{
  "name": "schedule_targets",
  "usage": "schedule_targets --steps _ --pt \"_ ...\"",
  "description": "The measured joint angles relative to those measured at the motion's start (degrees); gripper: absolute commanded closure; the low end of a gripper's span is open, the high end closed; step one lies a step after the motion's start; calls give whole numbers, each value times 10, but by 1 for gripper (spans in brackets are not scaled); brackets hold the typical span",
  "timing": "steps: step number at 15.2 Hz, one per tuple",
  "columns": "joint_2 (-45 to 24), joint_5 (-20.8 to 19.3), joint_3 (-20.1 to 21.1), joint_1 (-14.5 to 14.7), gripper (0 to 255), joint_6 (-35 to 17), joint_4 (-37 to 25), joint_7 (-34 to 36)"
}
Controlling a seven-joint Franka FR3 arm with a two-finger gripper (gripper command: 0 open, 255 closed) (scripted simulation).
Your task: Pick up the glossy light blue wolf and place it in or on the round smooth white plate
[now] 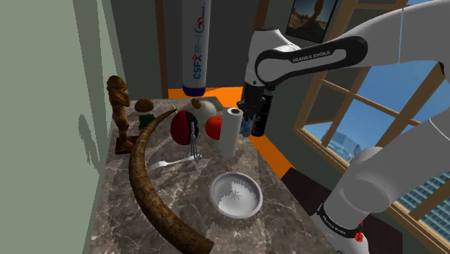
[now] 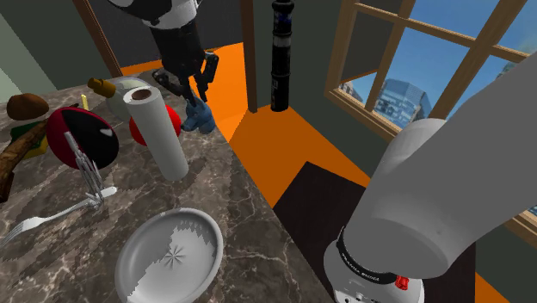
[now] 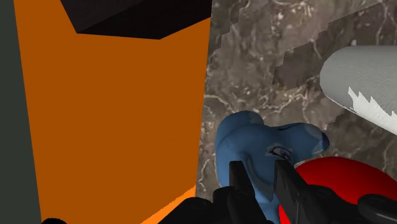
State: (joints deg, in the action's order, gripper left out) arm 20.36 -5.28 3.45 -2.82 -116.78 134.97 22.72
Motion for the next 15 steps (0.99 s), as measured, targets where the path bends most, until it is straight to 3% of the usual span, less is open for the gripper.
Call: schedule_targets --steps 7,15 --pt "16 4 3 3 255 47 -31 0" --pt "103 42 66 47 255 96 13 81"
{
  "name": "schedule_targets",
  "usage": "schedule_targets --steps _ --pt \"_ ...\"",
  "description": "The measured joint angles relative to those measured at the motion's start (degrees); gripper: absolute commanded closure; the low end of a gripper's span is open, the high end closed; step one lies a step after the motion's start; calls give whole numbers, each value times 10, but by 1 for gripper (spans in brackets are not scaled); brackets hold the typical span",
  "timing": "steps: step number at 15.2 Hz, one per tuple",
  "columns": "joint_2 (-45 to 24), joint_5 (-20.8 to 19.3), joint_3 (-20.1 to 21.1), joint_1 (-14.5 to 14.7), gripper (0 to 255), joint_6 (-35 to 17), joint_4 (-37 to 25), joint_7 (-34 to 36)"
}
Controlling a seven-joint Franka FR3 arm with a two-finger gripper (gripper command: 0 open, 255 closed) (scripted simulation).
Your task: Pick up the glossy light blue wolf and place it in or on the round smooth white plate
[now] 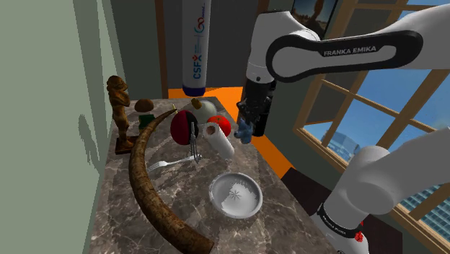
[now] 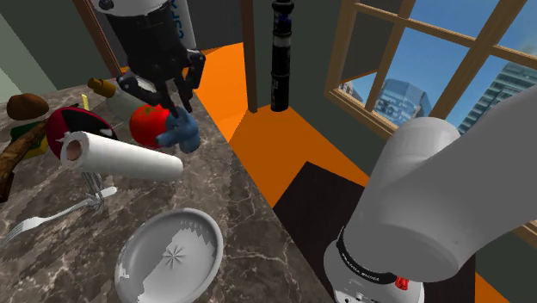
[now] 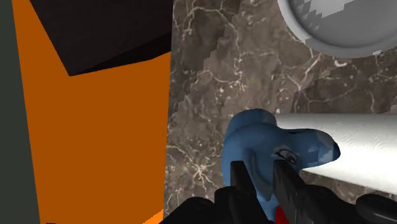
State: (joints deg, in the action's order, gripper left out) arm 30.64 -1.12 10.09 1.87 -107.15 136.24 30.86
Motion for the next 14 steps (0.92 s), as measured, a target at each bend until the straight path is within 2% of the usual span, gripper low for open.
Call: schedule_targets --steps 8,14 --pt "56 53 77 51 255 53 6 97" --pt "64 93 141 84 255 80 -14 175"
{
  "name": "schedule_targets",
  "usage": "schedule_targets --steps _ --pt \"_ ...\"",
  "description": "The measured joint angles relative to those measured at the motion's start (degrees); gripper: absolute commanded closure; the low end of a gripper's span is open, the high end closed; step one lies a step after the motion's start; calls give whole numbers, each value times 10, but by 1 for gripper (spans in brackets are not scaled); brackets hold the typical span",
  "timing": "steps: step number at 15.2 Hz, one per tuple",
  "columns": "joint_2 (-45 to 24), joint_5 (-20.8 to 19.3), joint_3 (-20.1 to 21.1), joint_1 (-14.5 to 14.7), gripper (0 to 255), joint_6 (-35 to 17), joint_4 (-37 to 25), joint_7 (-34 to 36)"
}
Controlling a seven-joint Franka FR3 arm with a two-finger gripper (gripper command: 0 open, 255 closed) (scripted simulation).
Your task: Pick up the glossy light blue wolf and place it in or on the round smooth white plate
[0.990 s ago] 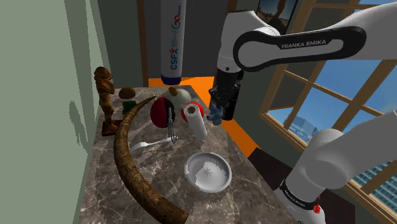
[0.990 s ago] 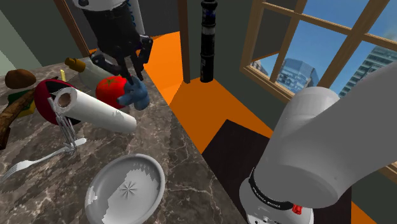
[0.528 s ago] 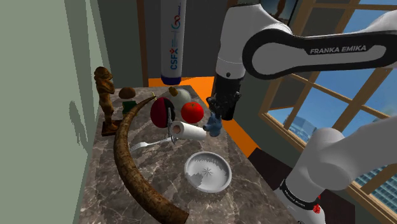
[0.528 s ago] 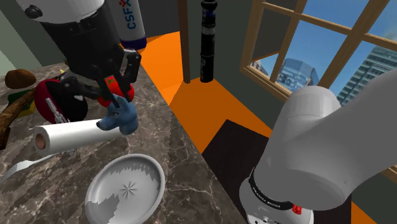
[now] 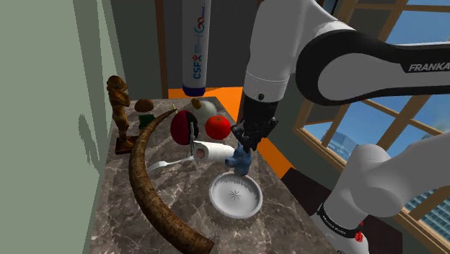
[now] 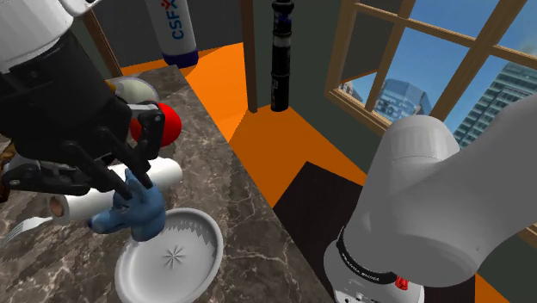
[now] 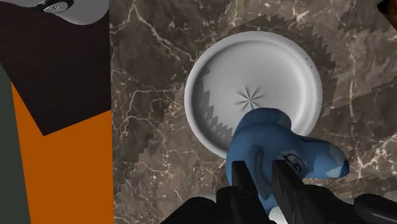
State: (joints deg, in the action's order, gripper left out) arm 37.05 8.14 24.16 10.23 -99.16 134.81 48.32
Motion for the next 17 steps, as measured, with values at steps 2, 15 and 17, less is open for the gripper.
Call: schedule_targets --steps 2,15,17 --pt "-2 4 7 2 255 -9 8 7" --pt "-14 19 32 9 255 -110 96 18" --pt "-14 21 34 10 255 -125 111 17"
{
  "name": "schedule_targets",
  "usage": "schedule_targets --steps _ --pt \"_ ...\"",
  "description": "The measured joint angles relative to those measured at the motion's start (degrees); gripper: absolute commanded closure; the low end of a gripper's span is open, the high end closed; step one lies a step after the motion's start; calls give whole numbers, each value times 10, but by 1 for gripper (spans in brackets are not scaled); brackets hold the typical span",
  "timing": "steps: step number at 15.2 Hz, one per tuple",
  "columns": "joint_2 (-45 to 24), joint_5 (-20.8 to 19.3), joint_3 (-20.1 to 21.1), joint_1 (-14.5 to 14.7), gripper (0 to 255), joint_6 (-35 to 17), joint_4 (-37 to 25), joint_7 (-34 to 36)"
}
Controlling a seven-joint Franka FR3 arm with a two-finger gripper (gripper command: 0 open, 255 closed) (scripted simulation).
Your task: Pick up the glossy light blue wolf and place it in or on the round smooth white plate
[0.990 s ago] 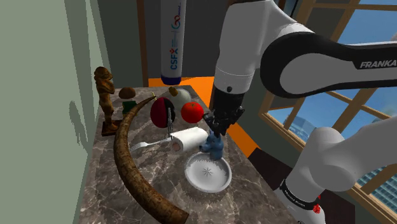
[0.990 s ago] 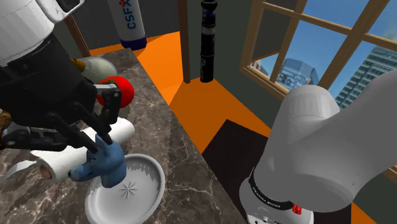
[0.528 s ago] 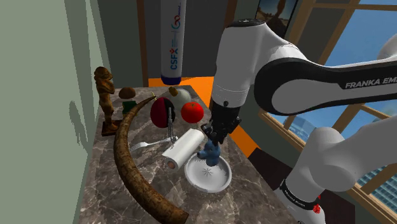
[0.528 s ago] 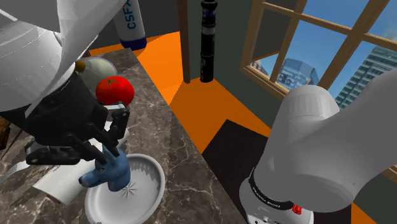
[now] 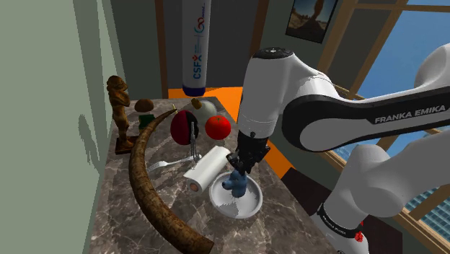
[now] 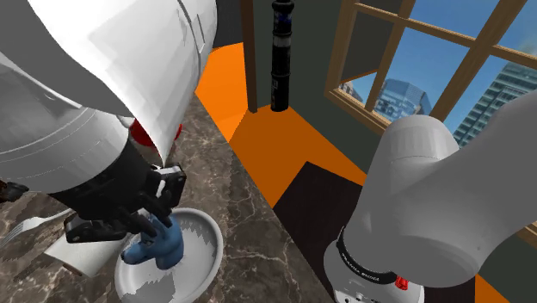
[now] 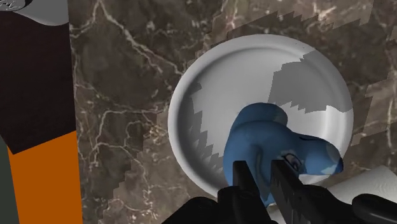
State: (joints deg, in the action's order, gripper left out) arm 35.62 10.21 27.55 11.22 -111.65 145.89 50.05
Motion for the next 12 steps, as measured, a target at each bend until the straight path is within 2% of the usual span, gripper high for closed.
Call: schedule_targets --steps 3,9,10,12 --pt "-9 2 6 -1 255 -26 15 3" --pt "-10 1 7 -1 255 -32 16 4" --pt "-10 1 7 0 0 -32 16 4" --pt "-11 1 7 0 0 -30 17 3"
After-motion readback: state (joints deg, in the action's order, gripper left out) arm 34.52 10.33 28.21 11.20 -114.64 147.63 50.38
